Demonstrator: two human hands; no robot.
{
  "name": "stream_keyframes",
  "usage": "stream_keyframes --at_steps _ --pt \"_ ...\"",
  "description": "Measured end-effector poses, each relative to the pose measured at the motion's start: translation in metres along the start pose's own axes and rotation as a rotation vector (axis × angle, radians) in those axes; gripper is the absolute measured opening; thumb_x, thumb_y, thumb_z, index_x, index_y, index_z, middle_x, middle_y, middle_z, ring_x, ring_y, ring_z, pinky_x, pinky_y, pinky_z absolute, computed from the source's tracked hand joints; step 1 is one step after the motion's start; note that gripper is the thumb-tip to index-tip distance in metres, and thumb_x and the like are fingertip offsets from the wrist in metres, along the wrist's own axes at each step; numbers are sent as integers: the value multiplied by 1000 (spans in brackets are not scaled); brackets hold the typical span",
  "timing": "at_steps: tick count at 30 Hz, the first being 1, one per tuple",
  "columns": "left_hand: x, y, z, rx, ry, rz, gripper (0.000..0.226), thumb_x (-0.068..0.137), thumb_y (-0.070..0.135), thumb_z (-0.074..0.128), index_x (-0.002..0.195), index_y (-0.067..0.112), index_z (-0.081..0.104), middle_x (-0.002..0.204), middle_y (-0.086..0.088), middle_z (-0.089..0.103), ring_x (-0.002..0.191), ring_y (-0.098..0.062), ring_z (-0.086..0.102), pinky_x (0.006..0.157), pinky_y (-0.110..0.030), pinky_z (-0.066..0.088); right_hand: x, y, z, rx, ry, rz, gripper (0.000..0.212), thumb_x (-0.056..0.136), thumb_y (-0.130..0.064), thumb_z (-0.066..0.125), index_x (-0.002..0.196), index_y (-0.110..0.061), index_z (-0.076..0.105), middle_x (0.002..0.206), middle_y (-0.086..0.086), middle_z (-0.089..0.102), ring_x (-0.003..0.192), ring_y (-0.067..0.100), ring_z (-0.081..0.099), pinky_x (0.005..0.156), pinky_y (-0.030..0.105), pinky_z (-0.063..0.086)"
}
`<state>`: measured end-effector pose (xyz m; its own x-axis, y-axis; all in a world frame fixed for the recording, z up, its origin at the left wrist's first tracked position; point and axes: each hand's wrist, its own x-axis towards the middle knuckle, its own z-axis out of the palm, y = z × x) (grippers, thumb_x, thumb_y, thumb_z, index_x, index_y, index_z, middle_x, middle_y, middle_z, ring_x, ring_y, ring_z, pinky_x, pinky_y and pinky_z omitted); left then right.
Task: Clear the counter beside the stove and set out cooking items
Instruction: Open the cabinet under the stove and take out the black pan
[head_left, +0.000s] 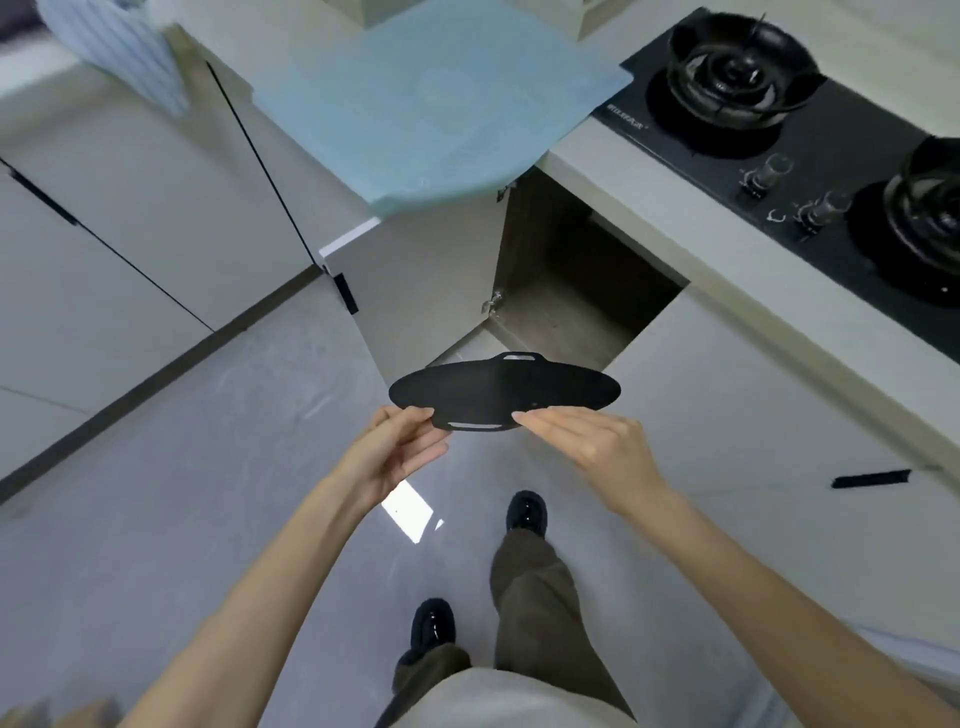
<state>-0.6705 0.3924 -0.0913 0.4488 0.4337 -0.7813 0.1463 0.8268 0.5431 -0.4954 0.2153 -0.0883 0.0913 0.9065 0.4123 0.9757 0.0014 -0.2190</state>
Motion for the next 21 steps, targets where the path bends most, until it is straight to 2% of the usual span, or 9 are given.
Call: stream_keyframes --at_steps 4,8,13,16,19,20,21 --pt "-55 -2 -16 86 -85 25 24 89 11 64 89 16 41 69 -2 72 88 -21 73 63 -28 60 -22 -59 -38 -57 76 80 49 102 -3 28 109 -17 74 99 -9 75 91 10 71 65 16 52" --pt "-87 -4 -16 160 -124 61 25 88 10 65 88 17 41 85 -6 75 84 -20 73 59 -26 59 -40 -95 -66 -85 119 123 48 103 -5 29 106 -16 76 95 -9 75 88 7 72 63 15 52" --pt "-125 -8 2 238 -201 131 27 86 9 67 84 16 41 98 -12 73 87 -22 73 61 -27 59 -69 -122 -102 -174 188 156 48 101 -1 31 105 -16 76 96 -9 75 86 8 72 65 14 50" --pt "-141 -11 20 283 -266 210 28 88 9 65 82 18 39 88 -6 73 81 -17 73 62 -26 59 -85 -120 -120 -220 214 155 45 96 5 37 108 -17 75 101 -9 74 88 9 72 64 16 52" --pt "-158 -17 49 335 -370 301 27 91 7 59 82 20 37 66 4 68 63 -8 69 71 -29 58 -102 -115 -145 -283 272 149 40 92 8 48 107 -18 75 100 -10 74 88 8 72 66 15 50" --pt "-164 -19 61 349 -400 322 28 92 6 58 82 20 36 63 6 66 59 -7 66 76 -32 57 -106 -111 -156 -305 295 142 39 92 8 49 105 -18 76 99 -10 74 87 7 72 69 13 48" --pt "-167 -19 68 357 -431 332 28 92 6 59 83 20 37 69 3 66 62 -8 67 79 -33 57 -109 -109 -164 -326 313 135 40 94 7 47 104 -18 76 98 -10 75 86 8 72 71 13 47"
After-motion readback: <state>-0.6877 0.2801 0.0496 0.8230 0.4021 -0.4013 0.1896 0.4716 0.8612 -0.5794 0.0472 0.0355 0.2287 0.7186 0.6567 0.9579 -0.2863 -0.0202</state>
